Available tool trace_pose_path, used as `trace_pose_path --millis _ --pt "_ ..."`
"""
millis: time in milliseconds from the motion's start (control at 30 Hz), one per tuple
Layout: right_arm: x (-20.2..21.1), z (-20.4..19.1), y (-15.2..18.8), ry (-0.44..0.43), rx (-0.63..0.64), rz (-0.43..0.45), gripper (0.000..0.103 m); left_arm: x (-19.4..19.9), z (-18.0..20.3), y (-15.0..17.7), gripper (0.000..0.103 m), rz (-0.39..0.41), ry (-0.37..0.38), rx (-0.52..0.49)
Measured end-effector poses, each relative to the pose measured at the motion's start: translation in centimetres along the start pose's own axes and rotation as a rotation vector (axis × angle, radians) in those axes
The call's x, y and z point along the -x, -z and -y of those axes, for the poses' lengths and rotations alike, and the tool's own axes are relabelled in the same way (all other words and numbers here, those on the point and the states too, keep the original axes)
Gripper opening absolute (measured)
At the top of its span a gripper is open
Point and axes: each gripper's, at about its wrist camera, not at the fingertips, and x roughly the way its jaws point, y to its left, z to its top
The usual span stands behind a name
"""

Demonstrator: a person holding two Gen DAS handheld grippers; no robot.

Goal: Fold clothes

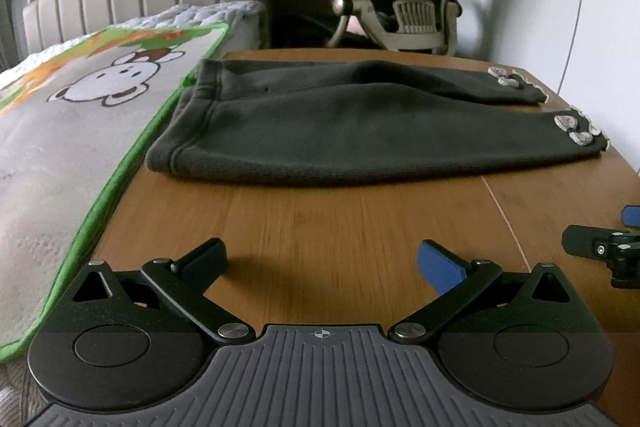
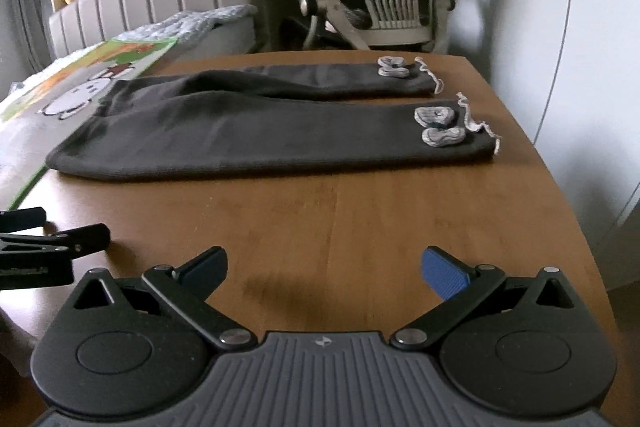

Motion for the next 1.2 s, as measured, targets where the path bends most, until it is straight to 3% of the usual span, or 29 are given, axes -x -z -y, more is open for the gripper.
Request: trace_pose_path --millis 233,1200 --pt "-0.38 -0.38 -0.17 0.043 0.010 -0.011 0.103 0.11 0.19 0.02 0.103 0.000 0.000 0.003" --pt "-0.62 -0.13 -0.19 0.042 0.012 -0.007 0.103 0.14 0.01 0.00 0.103 0.006 0.012 0.017"
